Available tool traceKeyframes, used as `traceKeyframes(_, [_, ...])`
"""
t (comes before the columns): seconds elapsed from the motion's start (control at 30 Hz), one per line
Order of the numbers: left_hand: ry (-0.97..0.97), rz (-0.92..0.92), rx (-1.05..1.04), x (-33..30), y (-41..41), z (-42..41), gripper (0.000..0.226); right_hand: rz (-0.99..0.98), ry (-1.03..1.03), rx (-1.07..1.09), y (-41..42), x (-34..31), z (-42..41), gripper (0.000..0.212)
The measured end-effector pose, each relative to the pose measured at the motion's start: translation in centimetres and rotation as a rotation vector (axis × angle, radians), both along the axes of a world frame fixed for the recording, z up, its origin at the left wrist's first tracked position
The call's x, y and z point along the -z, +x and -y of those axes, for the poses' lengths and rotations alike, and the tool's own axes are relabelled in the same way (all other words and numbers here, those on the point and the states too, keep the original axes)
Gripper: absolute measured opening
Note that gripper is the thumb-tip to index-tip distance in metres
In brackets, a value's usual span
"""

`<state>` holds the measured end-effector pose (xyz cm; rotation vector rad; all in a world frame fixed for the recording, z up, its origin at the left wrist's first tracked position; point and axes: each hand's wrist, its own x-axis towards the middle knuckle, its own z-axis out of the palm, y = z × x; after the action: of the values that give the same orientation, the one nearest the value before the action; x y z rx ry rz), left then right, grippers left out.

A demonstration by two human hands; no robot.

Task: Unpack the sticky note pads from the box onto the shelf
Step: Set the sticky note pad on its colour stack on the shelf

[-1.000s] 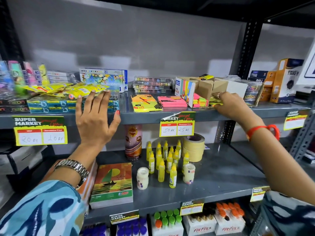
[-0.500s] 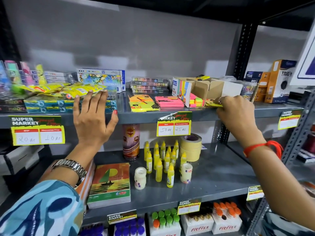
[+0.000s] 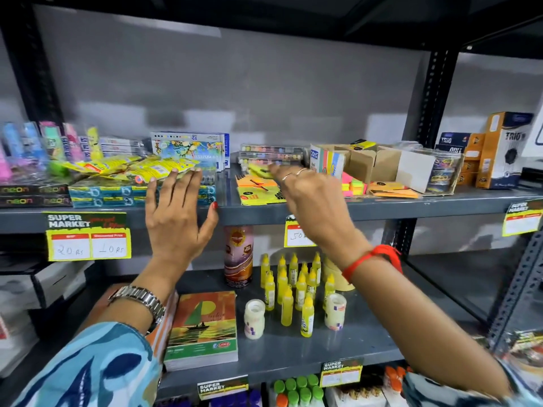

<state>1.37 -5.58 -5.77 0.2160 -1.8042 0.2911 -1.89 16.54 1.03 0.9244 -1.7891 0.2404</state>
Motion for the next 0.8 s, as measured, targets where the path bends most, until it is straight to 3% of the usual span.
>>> traceKeyframes(0.13, [-0.015,0.002,-0.015,0.0,0.0,0.0,0.059,0.138,0.296,0.092,0.5,0.3,2.1,0.048])
traceKeyframes(0.27, [-0.024,-0.007,-0.011,0.0,-0.1,0.1,0.058,0.235,0.33,0.065,0.5,1.0,2.4,0.043])
traceKeyframes(0.33, [-0.028,-0.018,-0.006,0.1,-0.2,0.1,0.056,0.297,0.3,0.022,0.4,0.9,2.0,0.052])
traceKeyframes(0.4, [-0.026,-0.026,0.0,0.2,-0.3,0.1,0.055,0.32,0.164,-0.03,0.1,0.3,0.7,0.058])
traceKeyframes(0.47, [-0.025,-0.034,0.0,0.2,-0.3,0.2,0.055,0.224,-0.1,-0.088,-0.8,0.0,-1.2,0.044])
traceKeyframes(0.53, [-0.025,-0.042,0.0,0.2,-0.3,0.2,0.055,0.222,-0.411,-0.015,-2.2,-0.4,-4.0,0.026])
traceKeyframes(0.6, [-0.021,-0.049,-0.002,0.2,-0.4,0.2,0.056,0.329,-0.552,0.164,-3.8,-0.8,-6.9,0.029])
traceKeyframes(0.7, [-0.023,-0.055,-0.008,0.3,-0.6,0.3,0.056,0.472,-0.386,0.396,-5.9,-0.8,-9.9,0.034])
traceKeyframes(0.8, [-0.023,-0.058,-0.005,0.3,-0.6,0.3,0.056,0.58,-0.146,0.45,-7.0,0.2,-10.8,0.021])
